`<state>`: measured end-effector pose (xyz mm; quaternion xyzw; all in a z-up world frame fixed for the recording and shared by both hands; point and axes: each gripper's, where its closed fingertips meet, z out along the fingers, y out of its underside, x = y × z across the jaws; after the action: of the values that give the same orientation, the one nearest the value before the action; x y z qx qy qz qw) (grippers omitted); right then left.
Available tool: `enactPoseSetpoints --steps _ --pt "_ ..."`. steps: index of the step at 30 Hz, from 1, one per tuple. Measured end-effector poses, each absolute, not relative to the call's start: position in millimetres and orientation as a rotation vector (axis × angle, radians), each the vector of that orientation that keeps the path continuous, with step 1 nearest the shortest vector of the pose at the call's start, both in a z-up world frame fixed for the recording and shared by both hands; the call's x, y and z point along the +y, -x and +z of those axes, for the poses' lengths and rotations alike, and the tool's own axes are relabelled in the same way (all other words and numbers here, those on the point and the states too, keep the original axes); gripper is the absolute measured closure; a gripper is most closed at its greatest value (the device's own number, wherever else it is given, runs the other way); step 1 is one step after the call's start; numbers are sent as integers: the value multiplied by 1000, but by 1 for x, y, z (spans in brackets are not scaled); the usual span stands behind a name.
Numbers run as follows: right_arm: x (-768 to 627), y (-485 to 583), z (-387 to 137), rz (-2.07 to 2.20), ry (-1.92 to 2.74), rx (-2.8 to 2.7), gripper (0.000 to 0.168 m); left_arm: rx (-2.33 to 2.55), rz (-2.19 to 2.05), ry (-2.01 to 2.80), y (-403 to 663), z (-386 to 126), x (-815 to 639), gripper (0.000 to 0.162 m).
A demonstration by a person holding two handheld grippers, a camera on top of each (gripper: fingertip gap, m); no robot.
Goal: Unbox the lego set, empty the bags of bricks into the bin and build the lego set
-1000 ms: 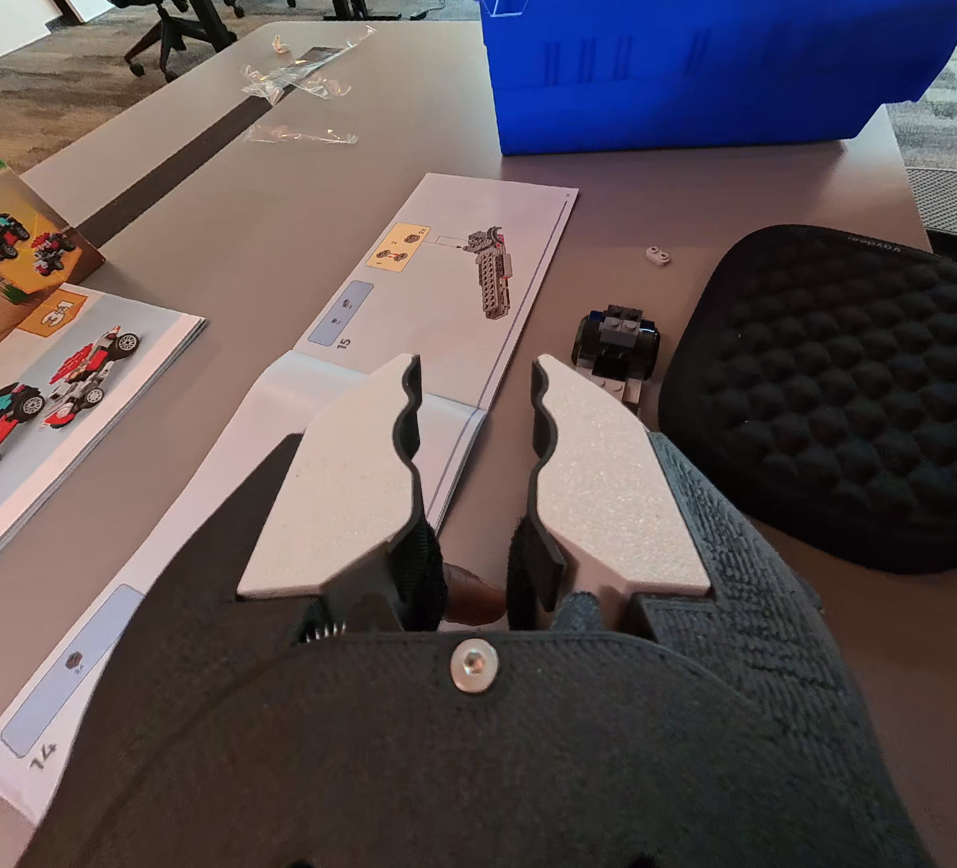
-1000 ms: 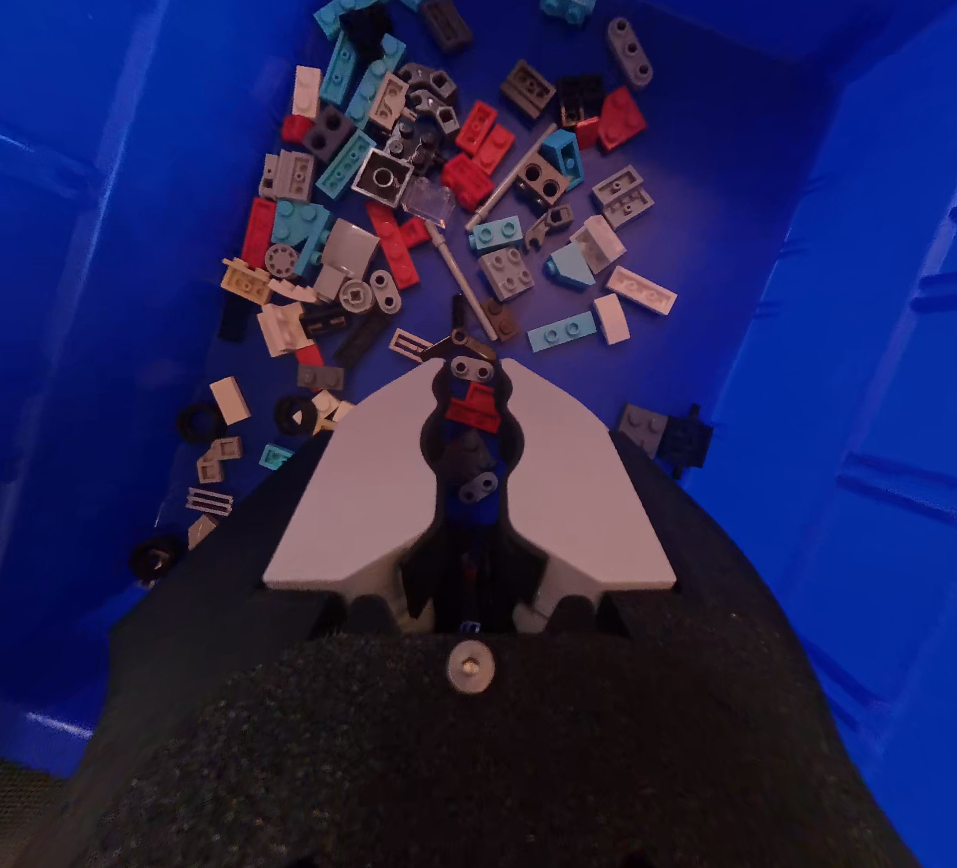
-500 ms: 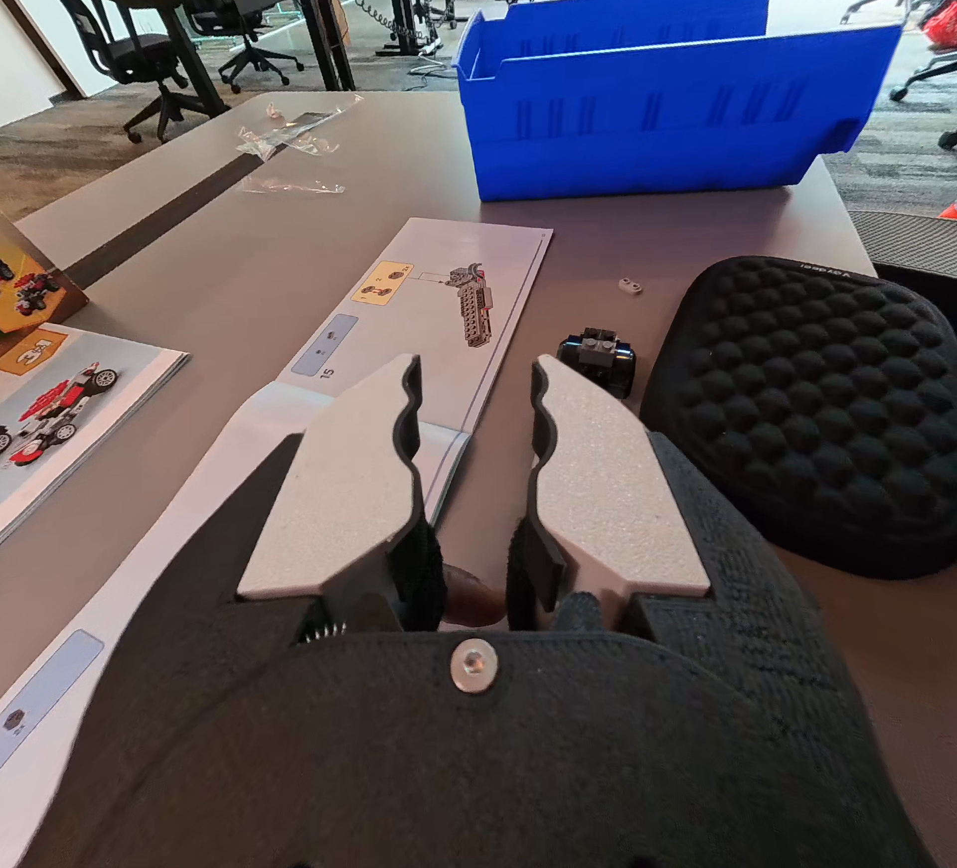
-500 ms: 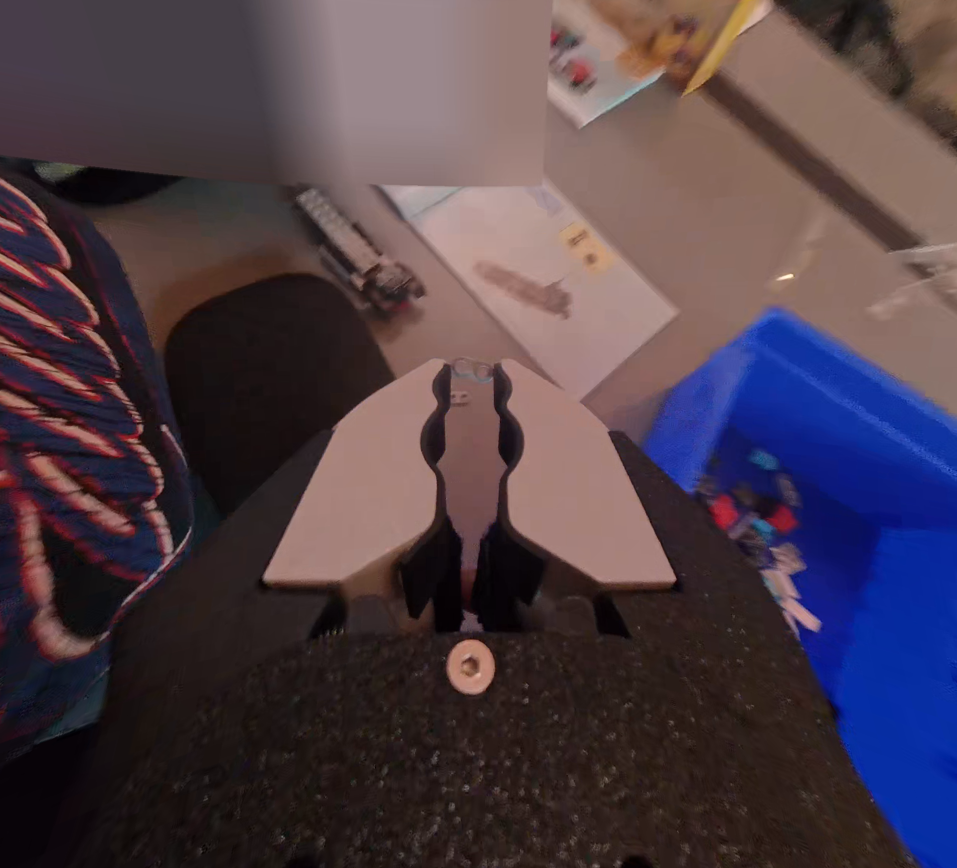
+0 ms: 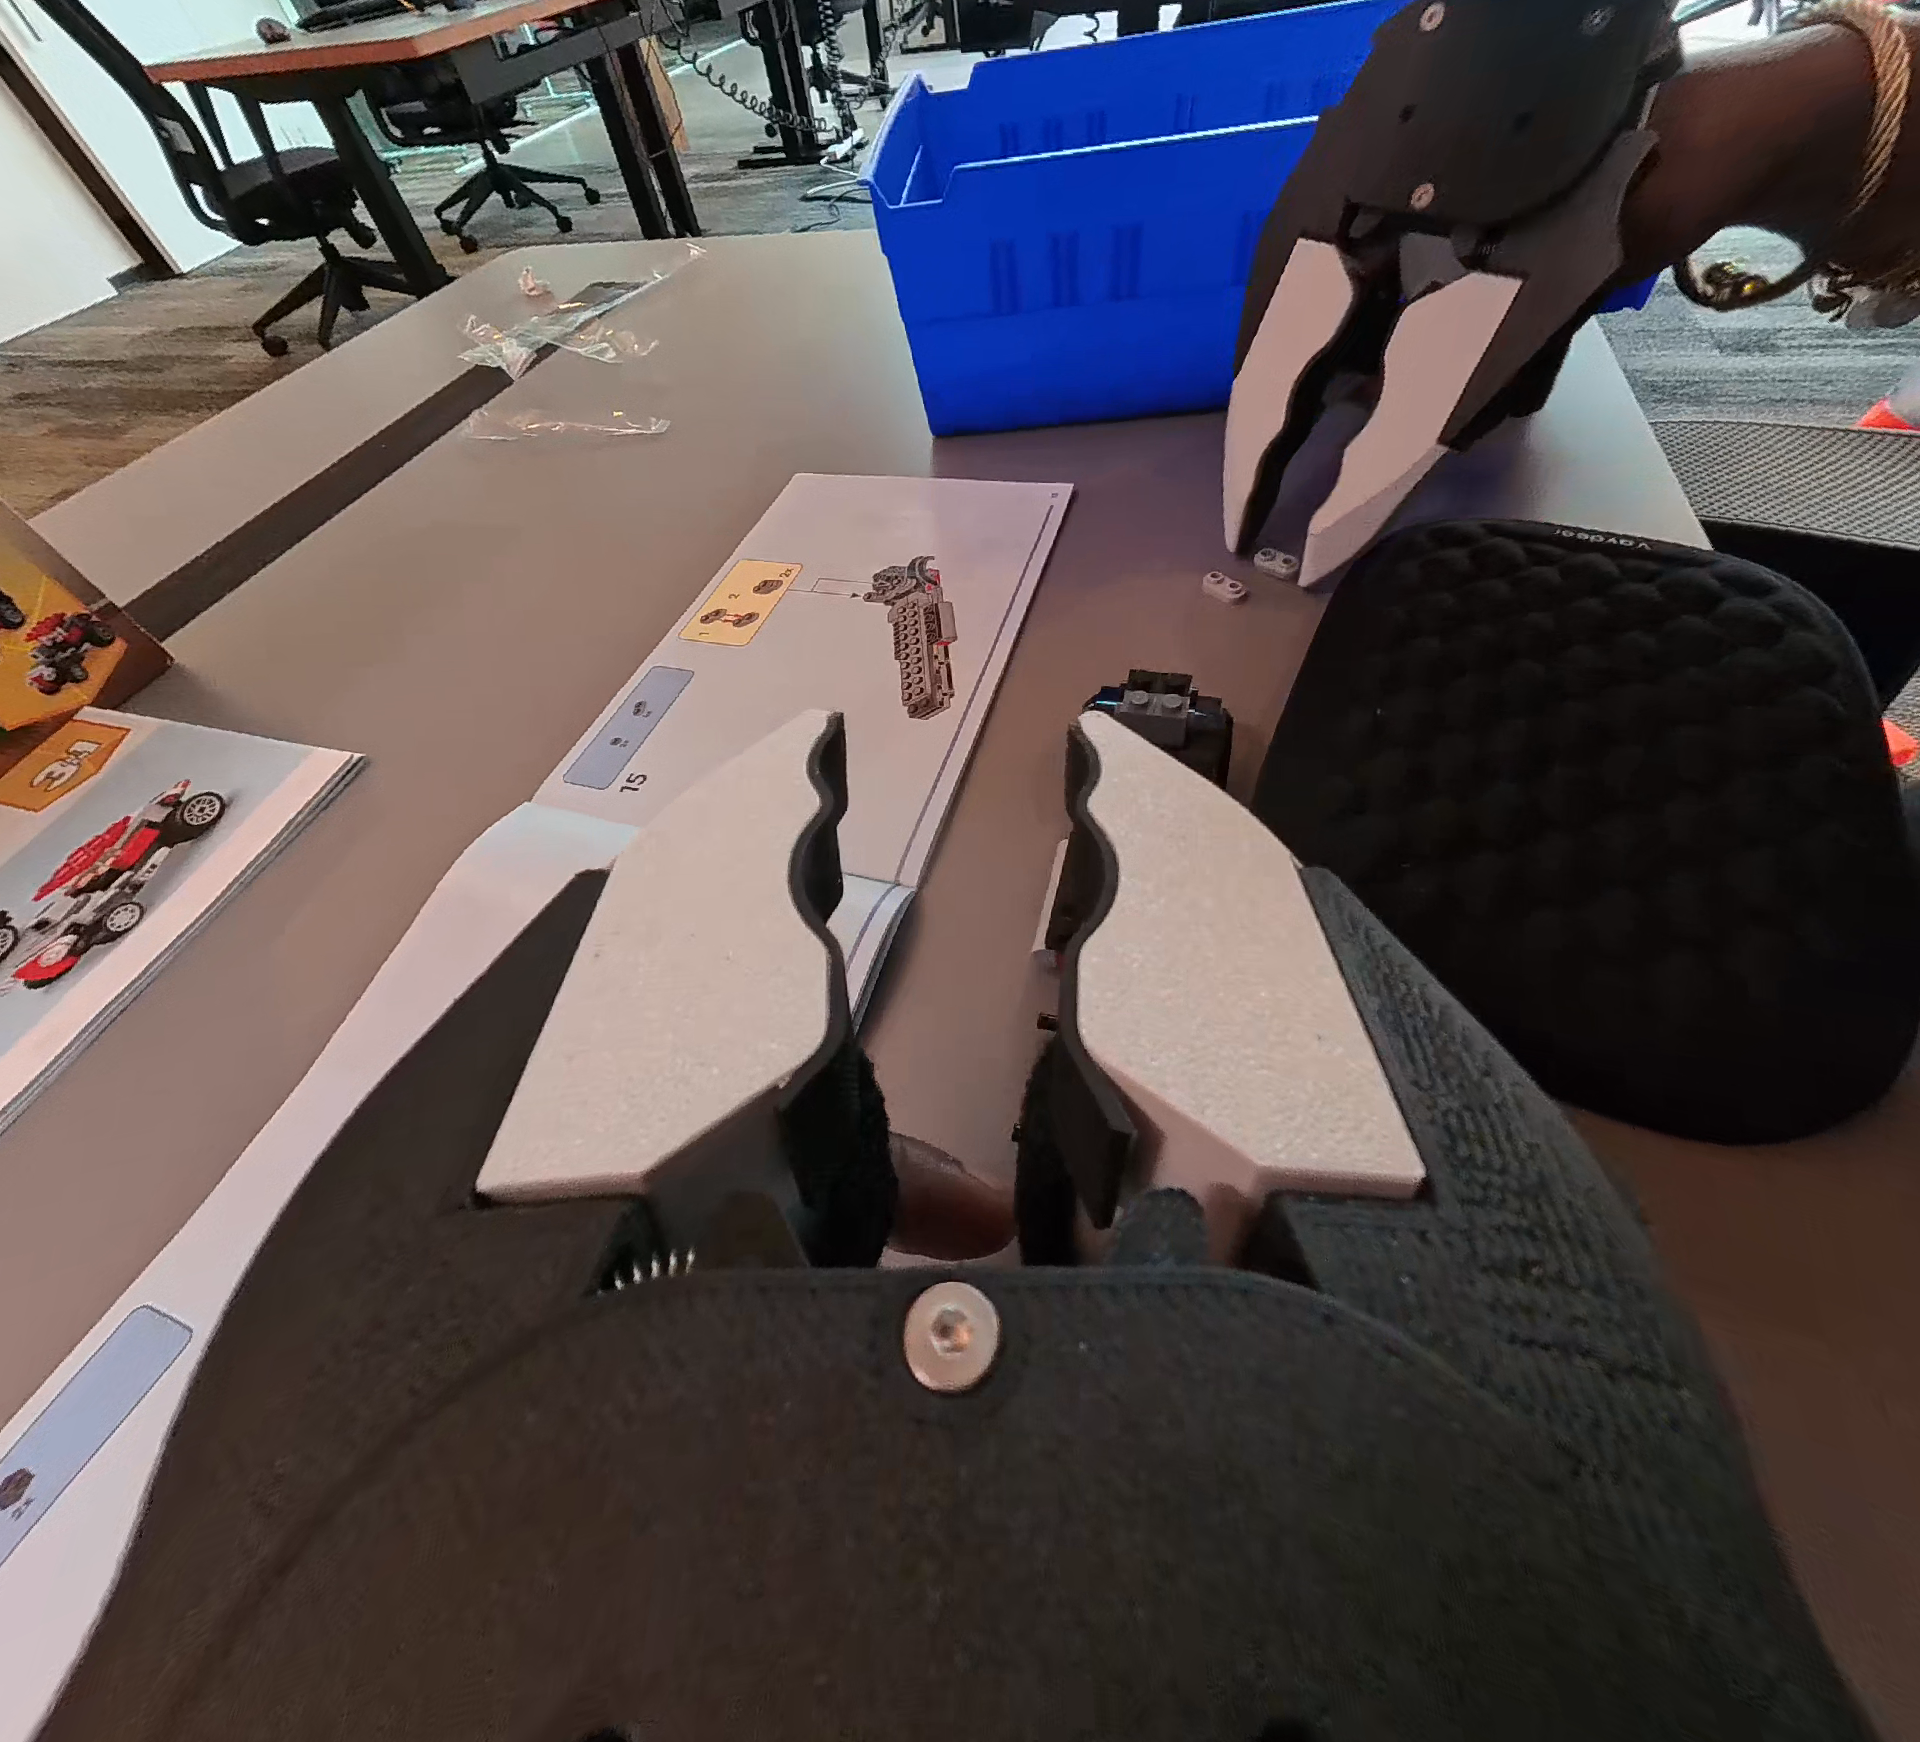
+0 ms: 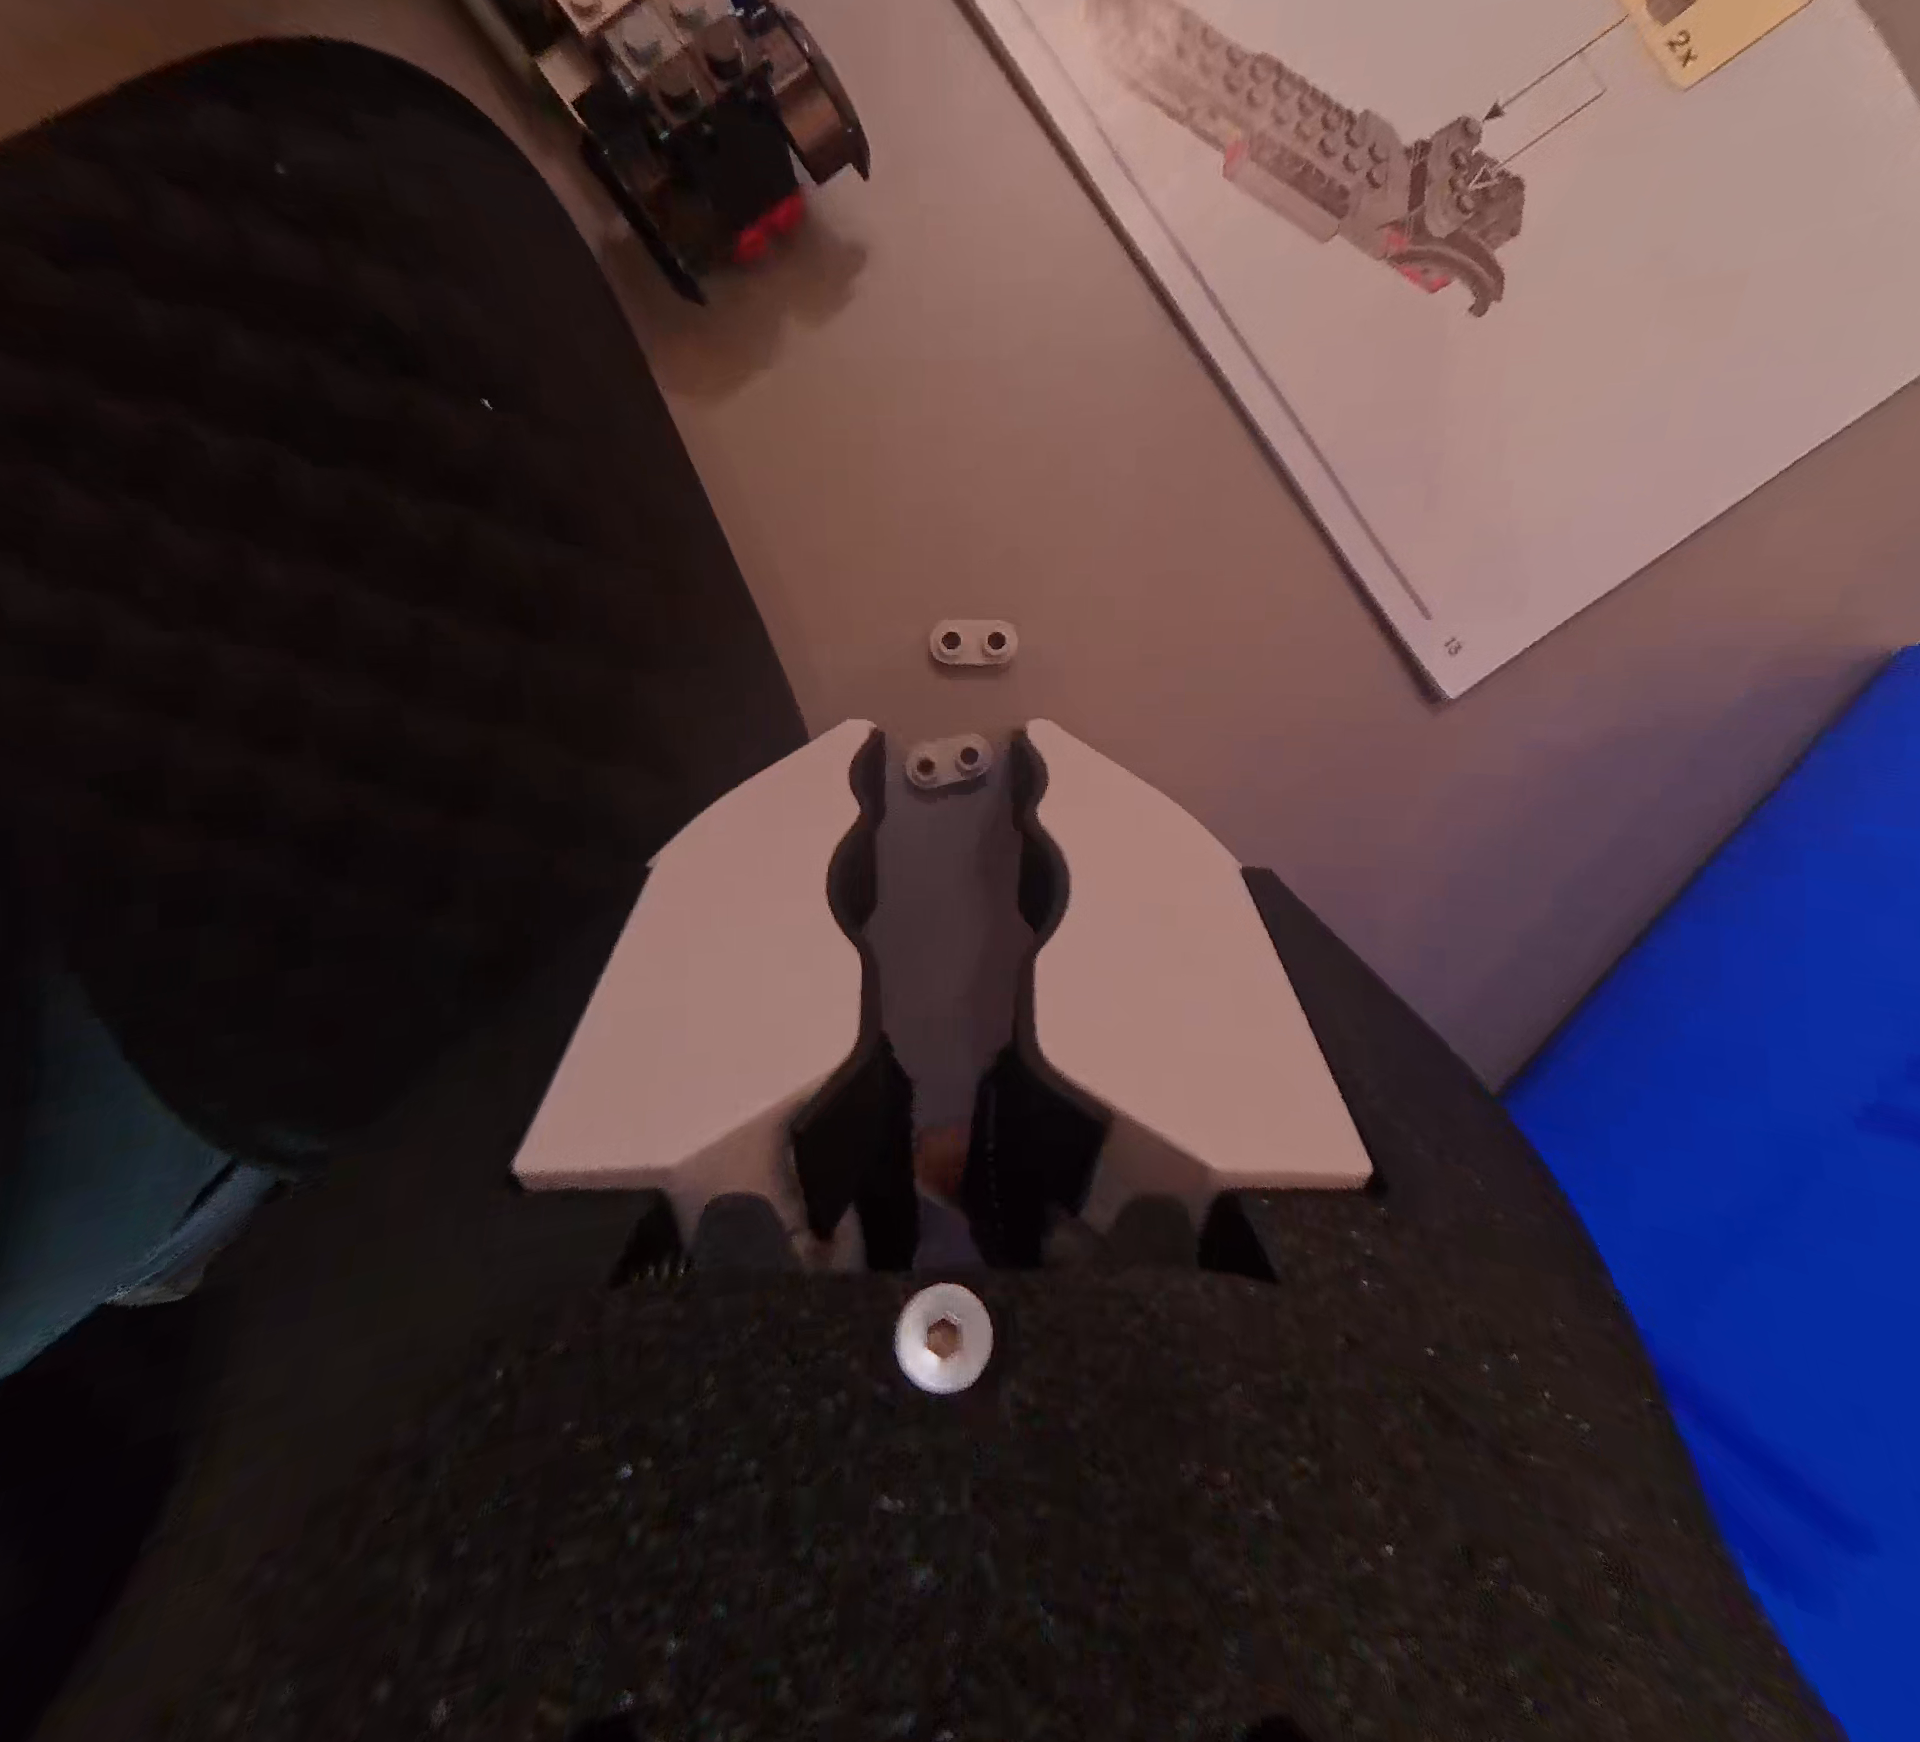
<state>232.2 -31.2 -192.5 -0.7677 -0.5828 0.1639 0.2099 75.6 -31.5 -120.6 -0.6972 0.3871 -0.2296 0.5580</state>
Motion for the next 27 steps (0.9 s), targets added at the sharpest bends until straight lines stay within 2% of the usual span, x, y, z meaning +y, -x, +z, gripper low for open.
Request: enactPoseSetpoints --steps 5,10,12,14,17,22,27 --pt "-33 -233 -177 441 2122 -1579 139 911 -536 1653 -75 -123 -30 122" --pt "-47 -248 -83 531 1916 -1443 140 903 -532 1667 -73 -126 -28 122" --pt "-32 -287 -42 417 1857 -1296 143 901 -530 1675 -73 -128 -27 122" --pt "-12 -344 -26 262 1886 -1163 147 906 -529 1679 -73 -129 -27 122" --pt "6 -410 -65 176 2072 -1220 147 916 -526 1679 -75 -130 -26 122" --pt "26 -447 -147 72 2229 -1714 146 917 -505 1667 -74 -128 -24 122" --pt "42 -457 -179 108 2310 -1868 145 889 -478 1649 -68 -125 -24 122"
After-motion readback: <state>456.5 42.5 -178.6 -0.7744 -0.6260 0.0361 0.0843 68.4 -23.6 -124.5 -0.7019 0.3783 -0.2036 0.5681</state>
